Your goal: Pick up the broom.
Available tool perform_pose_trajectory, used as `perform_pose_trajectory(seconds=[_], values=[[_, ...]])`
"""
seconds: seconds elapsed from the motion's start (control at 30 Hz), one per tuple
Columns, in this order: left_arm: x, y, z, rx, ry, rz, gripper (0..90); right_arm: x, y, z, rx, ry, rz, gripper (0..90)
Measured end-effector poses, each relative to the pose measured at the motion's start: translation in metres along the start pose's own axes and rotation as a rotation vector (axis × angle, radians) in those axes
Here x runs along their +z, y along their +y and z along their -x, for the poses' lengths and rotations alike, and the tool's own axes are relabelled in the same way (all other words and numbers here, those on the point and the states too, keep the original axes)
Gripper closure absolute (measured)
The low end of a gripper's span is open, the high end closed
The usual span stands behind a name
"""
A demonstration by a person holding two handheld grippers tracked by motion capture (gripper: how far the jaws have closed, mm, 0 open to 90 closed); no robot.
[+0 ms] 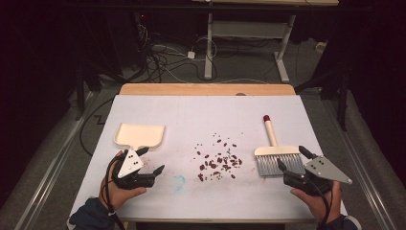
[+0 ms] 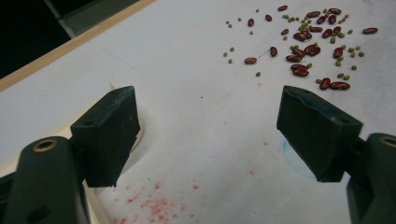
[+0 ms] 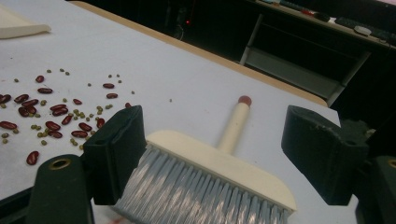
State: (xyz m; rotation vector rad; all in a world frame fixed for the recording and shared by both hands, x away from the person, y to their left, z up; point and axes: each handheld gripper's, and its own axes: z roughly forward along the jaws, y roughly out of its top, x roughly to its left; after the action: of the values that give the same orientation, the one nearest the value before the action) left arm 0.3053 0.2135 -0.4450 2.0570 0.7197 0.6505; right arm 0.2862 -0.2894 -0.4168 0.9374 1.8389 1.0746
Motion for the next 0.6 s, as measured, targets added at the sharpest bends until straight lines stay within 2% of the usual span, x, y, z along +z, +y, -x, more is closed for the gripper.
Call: perform_pose_trajectory(seconds=[0.07,0.2,0.27,0.33,0.4,0.47,0.57,0.6], values=[[0.001,-0.001,0.001,-0.009,-0.005,-0.010,20.4,0.000,-0.001,0.001,0.003,0.000,-0.005,21.5],[0.002,-0.001,0.001,0.007,0.001,-0.015,20.4,0.002,0.001,0.002,0.011,-0.010,-0.030,23.5],[0.002,-0.001,0.001,0.010,-0.001,-0.012,20.4,0.004,0.001,0.002,-0.005,-0.023,-0.043,23.4],[0.001,-0.001,0.002,0.020,-0.004,-0.020,20.4,0.006,0.002,0.004,0.008,-0.020,-0.050,23.2],[0.001,-0.002,0.002,0.013,-0.007,-0.021,20.4,0.008,0.005,0.007,0.013,-0.032,-0.057,22.6],[0.000,-0.002,0.002,-0.002,-0.012,-0.021,20.4,0.013,0.009,0.009,-0.002,-0.036,-0.074,22.0],[0.001,-0.002,0.002,0.019,-0.006,-0.026,20.4,0.026,0.019,0.015,-0.025,-0.085,-0.150,22.5],[0.001,-0.002,0.003,0.017,-0.009,-0.026,20.4,0.032,0.022,0.019,-0.020,-0.084,-0.173,23.7]])
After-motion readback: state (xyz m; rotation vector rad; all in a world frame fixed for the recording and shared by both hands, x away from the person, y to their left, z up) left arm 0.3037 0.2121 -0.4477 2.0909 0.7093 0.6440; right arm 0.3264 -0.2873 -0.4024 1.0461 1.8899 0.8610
